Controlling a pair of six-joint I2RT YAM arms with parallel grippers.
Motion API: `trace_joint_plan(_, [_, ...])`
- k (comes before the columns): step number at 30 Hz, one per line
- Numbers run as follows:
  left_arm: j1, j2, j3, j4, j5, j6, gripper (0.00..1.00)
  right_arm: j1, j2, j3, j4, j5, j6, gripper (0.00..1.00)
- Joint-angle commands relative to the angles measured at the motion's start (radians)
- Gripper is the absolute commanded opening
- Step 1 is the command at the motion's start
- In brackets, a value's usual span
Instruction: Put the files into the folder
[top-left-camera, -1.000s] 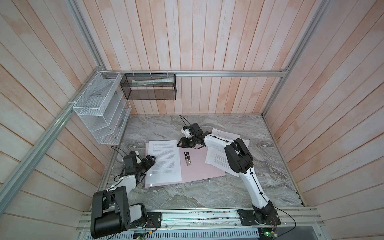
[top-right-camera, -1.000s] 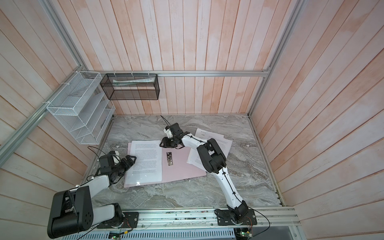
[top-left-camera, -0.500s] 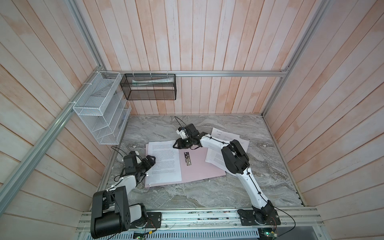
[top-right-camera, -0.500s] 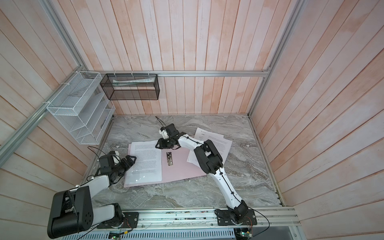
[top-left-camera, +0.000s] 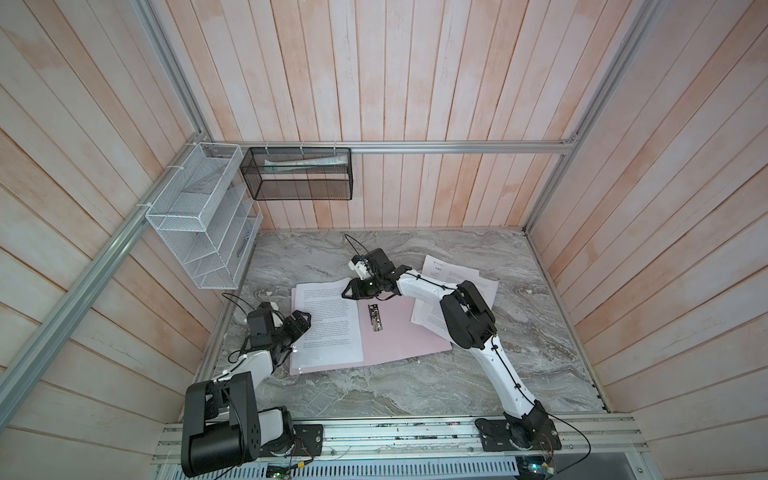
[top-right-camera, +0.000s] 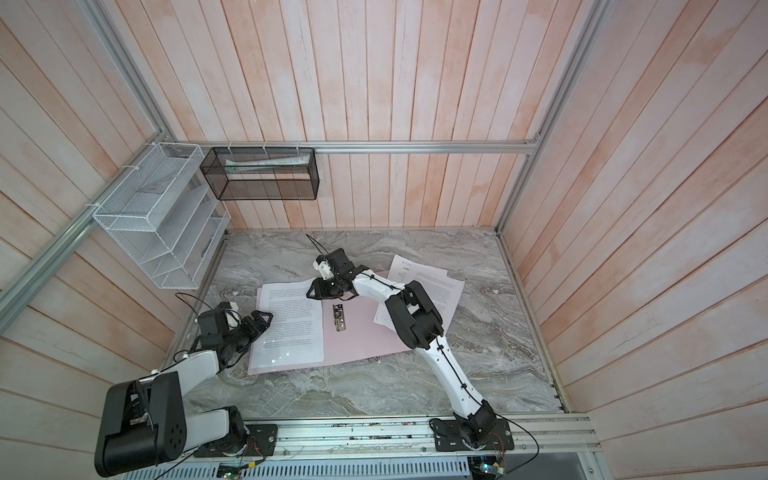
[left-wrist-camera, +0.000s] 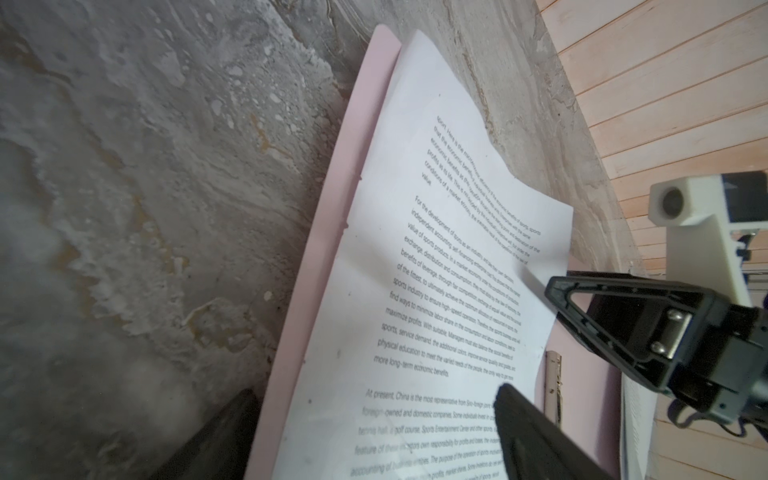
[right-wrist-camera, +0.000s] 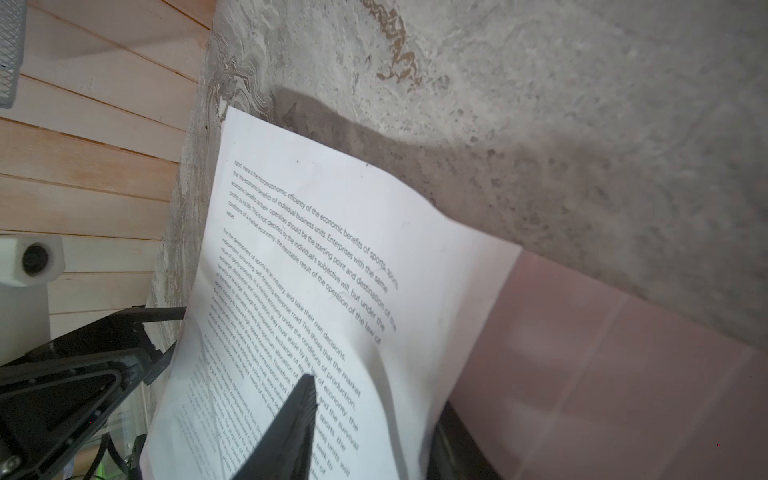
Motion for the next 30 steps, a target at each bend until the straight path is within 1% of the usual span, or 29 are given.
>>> trace_joint_plan(1, [0.0,0.012,-0.009,0.025,0.017,0.004,0.9,0.011,0.036,0.034,-0.027,-0.004,-0.008,0.42])
trace_joint_plan(10, [0.0,0.016,-0.005,0.025,0.019,0.004,0.9,0.02,0.057,0.078,-0.054,0.009,-0.016,0.42])
trace_joint_plan(21, [0.0,0.019,-0.005,0.027,0.019,0.005,0.9,0.039,0.097,0.165,-0.11,0.028,-0.028,0.37])
trace_joint_plan(28, [0.0,0.022,-0.003,0.027,0.019,0.006,0.9,0.043,0.096,0.172,-0.11,0.039,-0.022,0.36])
trace_joint_plan(30, [0.0,0.022,-0.003,0.027,0.02,0.006,0.9,0.044,0.094,0.173,-0.103,0.039,-0.02,0.34])
